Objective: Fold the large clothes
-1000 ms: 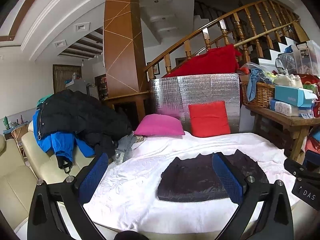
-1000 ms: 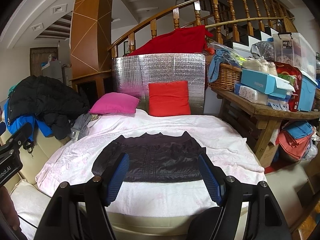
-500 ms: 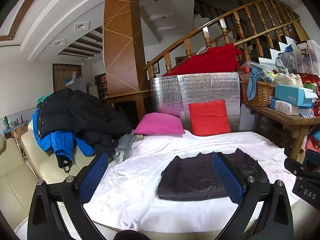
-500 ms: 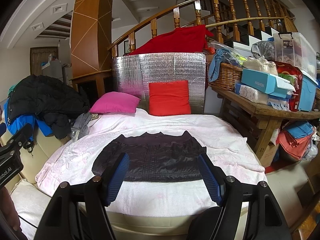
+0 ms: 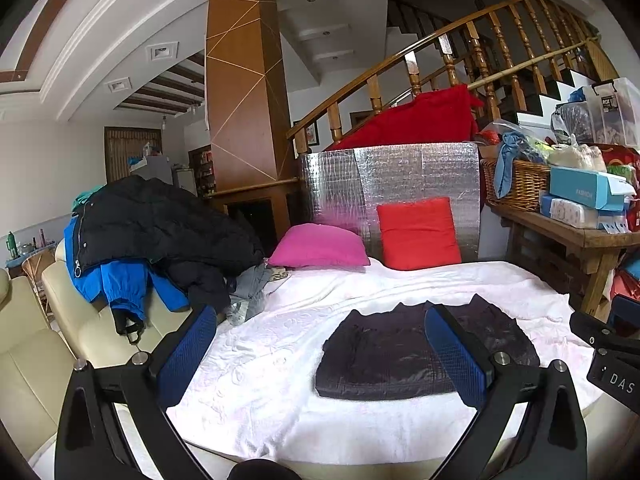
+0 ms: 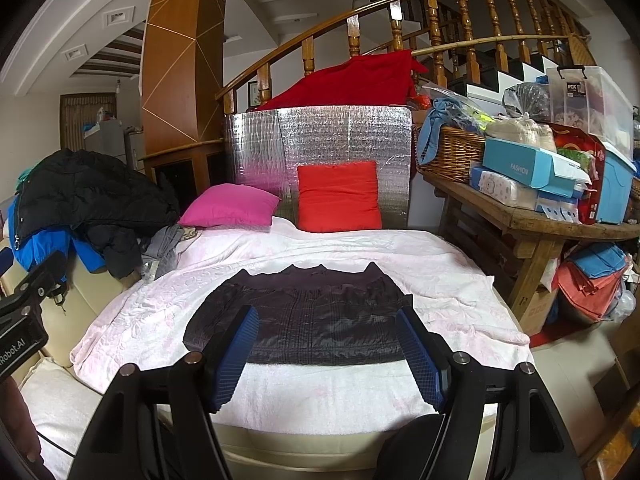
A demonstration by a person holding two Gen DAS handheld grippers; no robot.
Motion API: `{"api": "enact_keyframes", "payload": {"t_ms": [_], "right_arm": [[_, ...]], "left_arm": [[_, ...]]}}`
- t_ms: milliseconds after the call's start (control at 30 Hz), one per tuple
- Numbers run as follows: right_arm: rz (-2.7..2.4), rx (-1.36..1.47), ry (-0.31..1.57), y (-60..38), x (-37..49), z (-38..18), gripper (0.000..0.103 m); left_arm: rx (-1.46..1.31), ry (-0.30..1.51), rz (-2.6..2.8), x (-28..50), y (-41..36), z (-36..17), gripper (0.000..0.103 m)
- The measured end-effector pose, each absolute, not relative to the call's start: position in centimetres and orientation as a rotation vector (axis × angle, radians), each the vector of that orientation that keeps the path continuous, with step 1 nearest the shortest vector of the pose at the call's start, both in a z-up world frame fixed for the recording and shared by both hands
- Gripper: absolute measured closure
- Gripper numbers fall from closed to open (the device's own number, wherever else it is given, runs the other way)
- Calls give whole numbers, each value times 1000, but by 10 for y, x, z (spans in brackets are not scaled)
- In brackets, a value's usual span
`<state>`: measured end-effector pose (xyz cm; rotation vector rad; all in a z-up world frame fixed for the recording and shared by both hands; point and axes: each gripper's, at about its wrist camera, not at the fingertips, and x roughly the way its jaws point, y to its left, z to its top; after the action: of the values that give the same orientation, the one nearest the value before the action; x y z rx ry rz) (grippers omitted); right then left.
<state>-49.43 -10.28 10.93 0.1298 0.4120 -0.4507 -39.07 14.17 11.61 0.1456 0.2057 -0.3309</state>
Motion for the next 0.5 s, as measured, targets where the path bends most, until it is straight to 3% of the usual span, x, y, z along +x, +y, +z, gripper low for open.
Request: {"api": "enact_keyframes", "payload": {"t_ms": [500], "right_arm": [[-454, 127, 406, -104, -492, 111, 28]], "left_arm": [[149, 206, -331, -389, 142, 116, 0]]}}
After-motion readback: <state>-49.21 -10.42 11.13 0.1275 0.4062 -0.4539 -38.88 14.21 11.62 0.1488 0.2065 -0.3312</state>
